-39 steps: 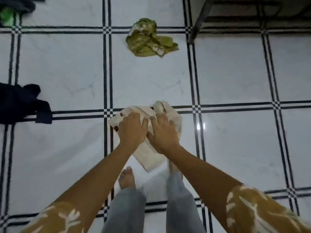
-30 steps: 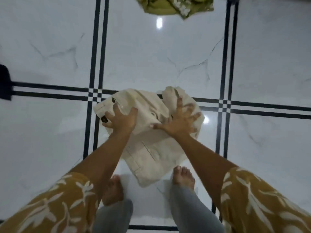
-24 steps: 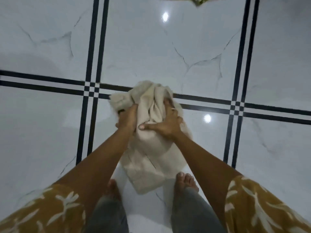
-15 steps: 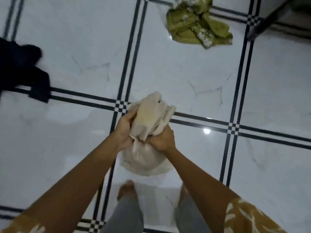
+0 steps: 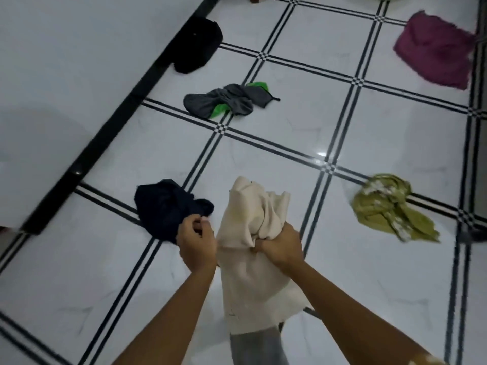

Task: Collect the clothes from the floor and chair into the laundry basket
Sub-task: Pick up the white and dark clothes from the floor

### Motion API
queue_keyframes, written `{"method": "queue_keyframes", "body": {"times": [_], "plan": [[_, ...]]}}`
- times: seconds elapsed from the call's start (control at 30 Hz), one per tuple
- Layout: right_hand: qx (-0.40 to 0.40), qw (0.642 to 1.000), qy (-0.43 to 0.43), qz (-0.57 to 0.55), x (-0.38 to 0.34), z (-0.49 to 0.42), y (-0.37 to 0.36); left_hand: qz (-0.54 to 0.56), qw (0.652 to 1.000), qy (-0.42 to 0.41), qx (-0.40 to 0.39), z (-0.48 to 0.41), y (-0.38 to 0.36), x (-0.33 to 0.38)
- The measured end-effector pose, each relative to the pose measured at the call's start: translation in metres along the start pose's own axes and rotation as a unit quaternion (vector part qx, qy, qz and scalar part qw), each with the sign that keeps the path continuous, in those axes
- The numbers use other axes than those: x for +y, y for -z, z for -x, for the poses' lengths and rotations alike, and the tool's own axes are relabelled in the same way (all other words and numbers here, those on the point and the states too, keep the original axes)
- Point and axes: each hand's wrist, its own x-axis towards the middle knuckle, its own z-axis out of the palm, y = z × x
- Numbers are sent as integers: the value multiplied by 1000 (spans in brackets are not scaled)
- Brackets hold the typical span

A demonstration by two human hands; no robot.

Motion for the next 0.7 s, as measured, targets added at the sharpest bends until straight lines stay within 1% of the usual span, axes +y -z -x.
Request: {"method": "queue_keyframes", "body": {"times": [0.07,0.13,0.2,0.27,0.4,0.5,0.6,0.7], "plan": [[-22,1000,-1,-5,-39,-44,-25,-68,998,6,0,-65,-1,-9],[-22,1000,-15,0,-64,-81,-49,-152,987,39,-35,-122,-6,-27],[-38,999,-16,2,-81,-107,-68,-211,971,67,-87,-161,-9,-42],[-47,998,-23,25,-94,-144,-95,-260,953,95,-121,-205,-19,-56],[-57,996,-24,60,-95,-209,-142,-319,931,74,-162,-271,-45,-95],[-50,995,-36,83,-70,-256,-183,-334,917,73,-204,-315,-76,-147],[-38,994,-40,95,-36,-296,-223,-312,909,139,-239,-355,-109,-206],[-31,994,-49,91,-9,-330,-260,-248,911,217,-248,-380,-130,-258]]}}
